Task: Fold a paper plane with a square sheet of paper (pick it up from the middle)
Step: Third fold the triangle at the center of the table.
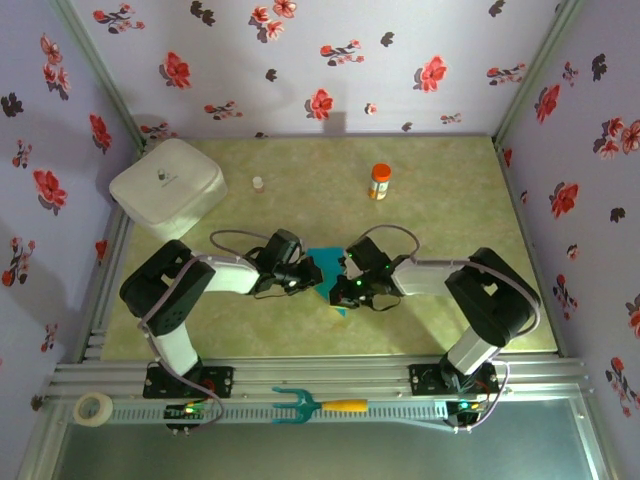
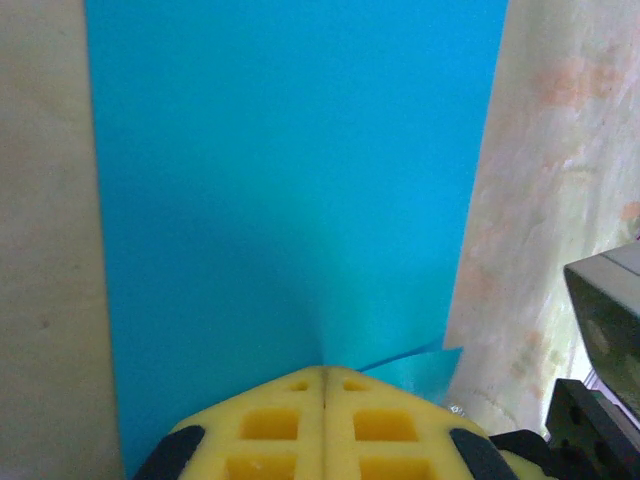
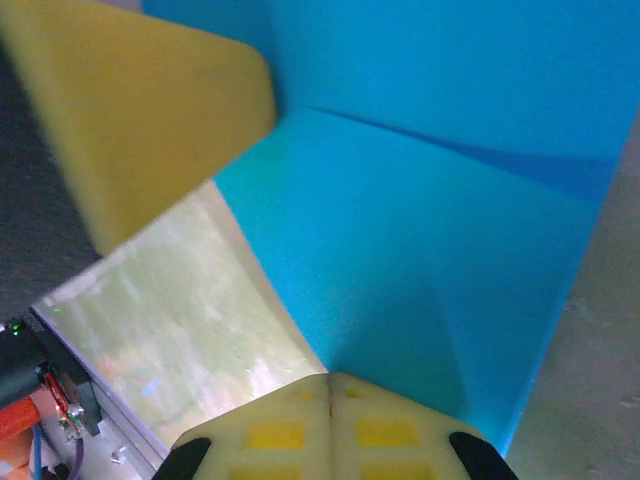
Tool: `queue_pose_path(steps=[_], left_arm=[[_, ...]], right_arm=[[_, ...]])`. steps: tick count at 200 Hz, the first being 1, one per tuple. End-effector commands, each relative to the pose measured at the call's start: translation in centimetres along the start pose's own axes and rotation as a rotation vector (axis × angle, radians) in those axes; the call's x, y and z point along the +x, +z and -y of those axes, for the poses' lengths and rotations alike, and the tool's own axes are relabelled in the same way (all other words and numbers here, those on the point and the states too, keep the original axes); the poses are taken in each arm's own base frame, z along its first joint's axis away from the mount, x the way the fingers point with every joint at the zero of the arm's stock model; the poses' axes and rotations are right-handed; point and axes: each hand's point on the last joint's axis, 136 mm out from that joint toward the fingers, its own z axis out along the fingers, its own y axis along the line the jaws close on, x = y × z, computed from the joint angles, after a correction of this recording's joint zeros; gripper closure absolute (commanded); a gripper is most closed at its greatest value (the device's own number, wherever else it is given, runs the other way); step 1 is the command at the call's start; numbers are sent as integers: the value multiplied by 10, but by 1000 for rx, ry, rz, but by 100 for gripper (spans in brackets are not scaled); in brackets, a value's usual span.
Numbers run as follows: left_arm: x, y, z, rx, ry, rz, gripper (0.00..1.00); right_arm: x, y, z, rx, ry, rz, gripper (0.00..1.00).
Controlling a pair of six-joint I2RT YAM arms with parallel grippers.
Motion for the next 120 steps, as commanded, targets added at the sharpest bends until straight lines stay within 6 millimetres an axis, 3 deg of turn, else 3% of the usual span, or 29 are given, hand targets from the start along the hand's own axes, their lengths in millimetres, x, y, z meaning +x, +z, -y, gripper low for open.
queue_pose_path(steps=[1, 120], left_arm=[[11, 5, -31, -97, -41, -21, 100], [11, 3, -38, -108, -68, -13, 100]], right_arm=[[15, -1, 19, 35, 26, -19, 97], [44, -17, 43, 16, 124, 28, 95]])
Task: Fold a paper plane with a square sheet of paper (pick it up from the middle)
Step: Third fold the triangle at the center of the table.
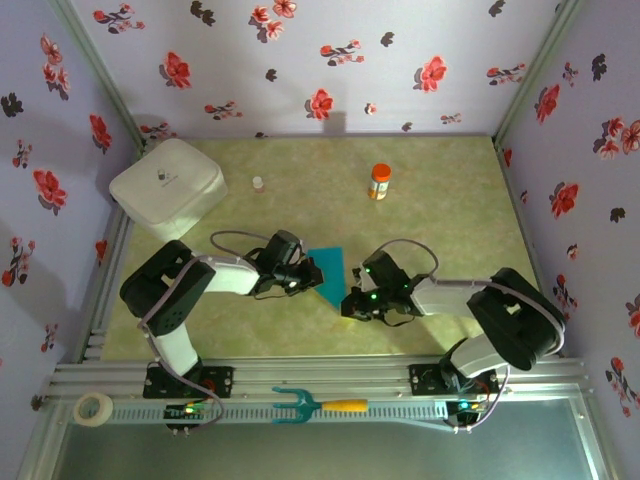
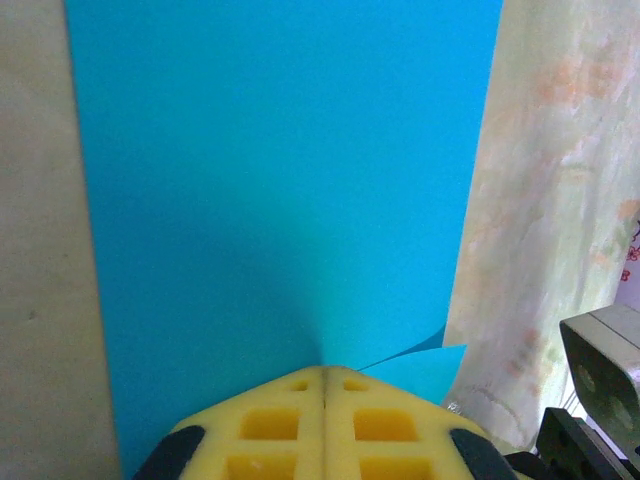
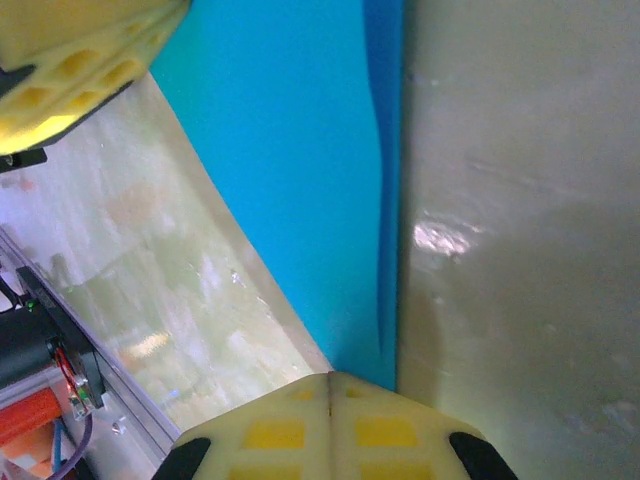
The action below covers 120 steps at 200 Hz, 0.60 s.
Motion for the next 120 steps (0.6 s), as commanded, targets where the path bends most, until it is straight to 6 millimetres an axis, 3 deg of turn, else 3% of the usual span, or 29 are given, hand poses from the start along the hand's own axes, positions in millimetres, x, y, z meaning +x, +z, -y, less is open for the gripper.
queue_pose_path(steps=[1, 57, 120], left_arm=[[11, 2, -38, -112, -63, -15, 100], [2, -5, -37, -106, -110, 61, 100], [-10, -9, -23, -96, -141, 214, 100]], right_arm=[[14, -4, 25, 72, 81, -16, 95], [-11, -32, 18, 99, 42, 127, 93], [-53, -62, 21, 266, -16, 311, 66]])
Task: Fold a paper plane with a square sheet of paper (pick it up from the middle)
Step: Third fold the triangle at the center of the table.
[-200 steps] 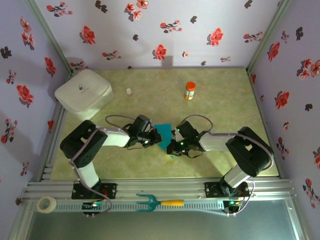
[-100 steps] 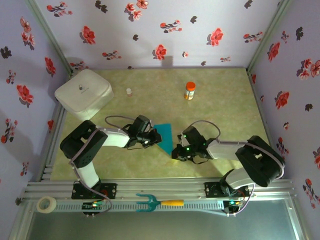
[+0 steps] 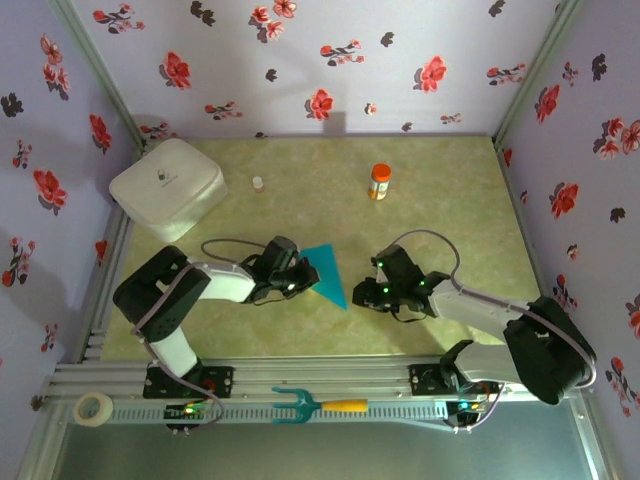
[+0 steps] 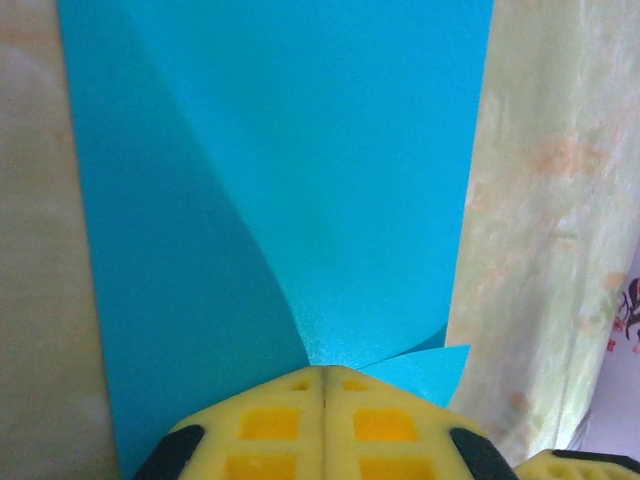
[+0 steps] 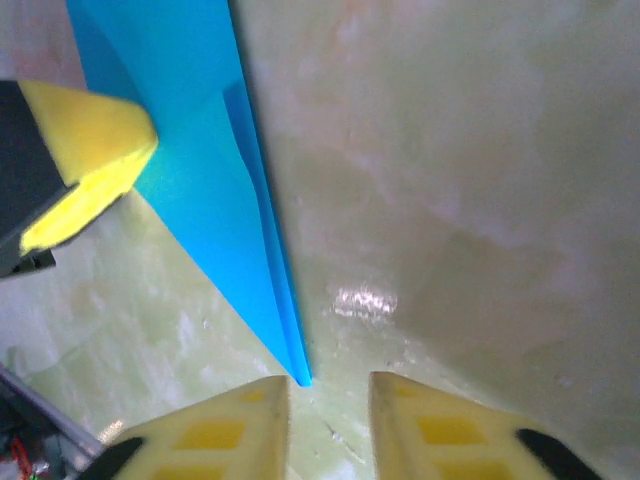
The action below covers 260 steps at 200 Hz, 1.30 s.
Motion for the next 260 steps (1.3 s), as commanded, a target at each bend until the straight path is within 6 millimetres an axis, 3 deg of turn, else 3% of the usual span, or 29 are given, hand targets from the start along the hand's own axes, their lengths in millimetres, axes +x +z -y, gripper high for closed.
queue_pose_path(steps=[1, 66, 106, 127, 184, 215, 260], left_arm=[[-5, 0, -16, -74, -37, 85, 100], [-7, -3, 0, -35, -5, 97, 100], [-8, -5, 10, -14, 30, 94, 100], [-6, -5, 11, -4, 38, 84, 100], [1, -2, 7, -17, 36, 48, 100], [3, 1, 8, -14, 32, 30, 100], [2, 0, 10, -2, 46, 33, 100]], right_arm=[[-22, -9, 11, 112, -29, 95, 66], [-44, -11, 1, 127, -53, 151, 63], [-54, -17, 6, 192, 82, 182, 62], [-54, -24, 12, 222, 182, 204, 62], [-55, -49, 16, 246, 235, 276, 61], [-51, -55, 21, 245, 252, 296, 61], [-59, -48, 5, 167, 183, 305, 60]])
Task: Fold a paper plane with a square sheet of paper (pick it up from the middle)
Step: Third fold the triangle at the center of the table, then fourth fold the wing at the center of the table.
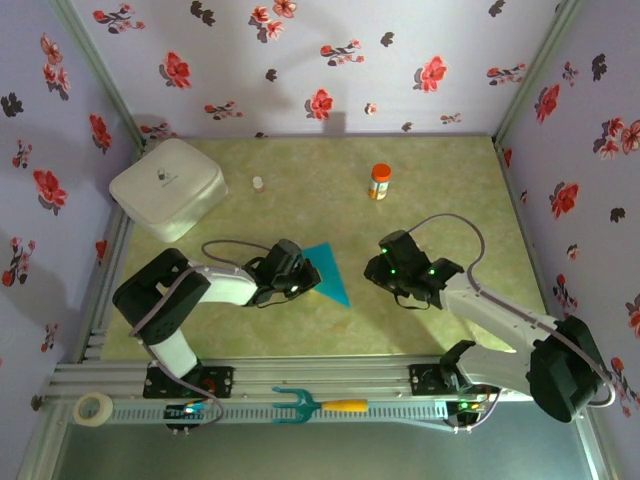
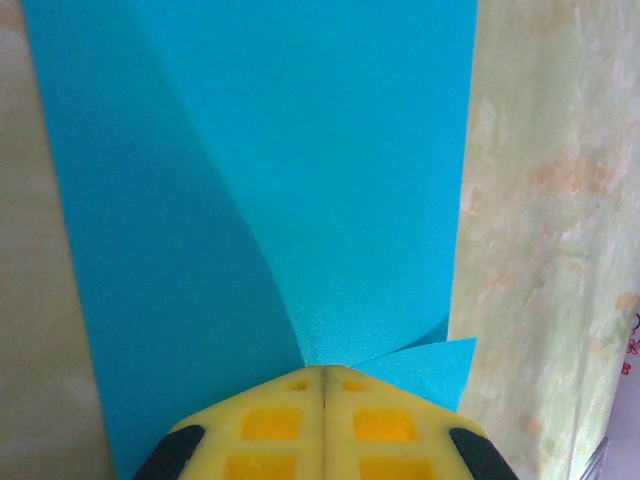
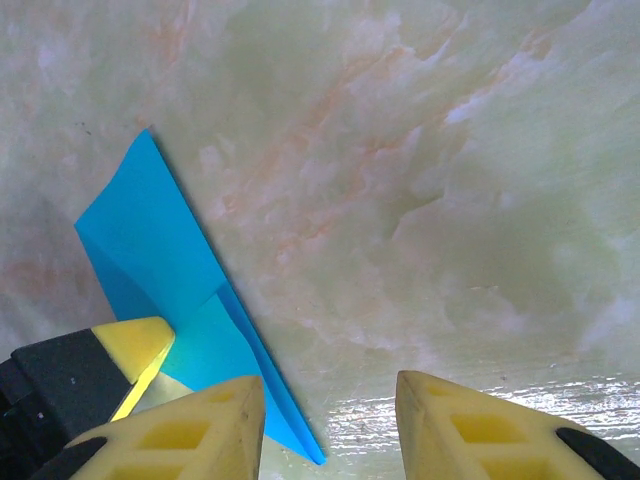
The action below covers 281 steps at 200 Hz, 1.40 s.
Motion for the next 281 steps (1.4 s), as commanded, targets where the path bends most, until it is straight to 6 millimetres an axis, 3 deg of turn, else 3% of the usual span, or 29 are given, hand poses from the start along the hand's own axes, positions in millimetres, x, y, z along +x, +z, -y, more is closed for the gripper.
queue_pose_path(steps=[1, 20, 36, 54, 97, 148, 196, 262, 281], left_arm=[[0, 0, 7, 14, 37, -5, 100], [-1, -2, 11, 23, 48, -1, 100], [-2, -6, 17, 32, 70, 4, 96], [-6, -13, 20, 43, 78, 29, 91], [-18, -29, 28, 36, 148, 67, 77], [-35, -51, 6, 27, 99, 139, 68], [-45, -64, -15, 44, 15, 187, 62], [-45, -57, -14, 80, -26, 137, 60], [-45, -53, -4, 126, -31, 111, 58]], right_arm=[[-4, 5, -3, -25, -23, 19, 60], [-8, 10, -7, -41, -79, 37, 58], [-13, 13, -22, -102, -178, 61, 57], [-14, 17, -26, -113, -225, 70, 57], [8, 35, -49, -231, -236, -65, 57], [18, 57, -70, -265, -285, -186, 56], [30, 70, -72, -281, -303, -259, 57], [31, 67, -73, -294, -343, -272, 87], [29, 63, -75, -313, -338, -264, 93]])
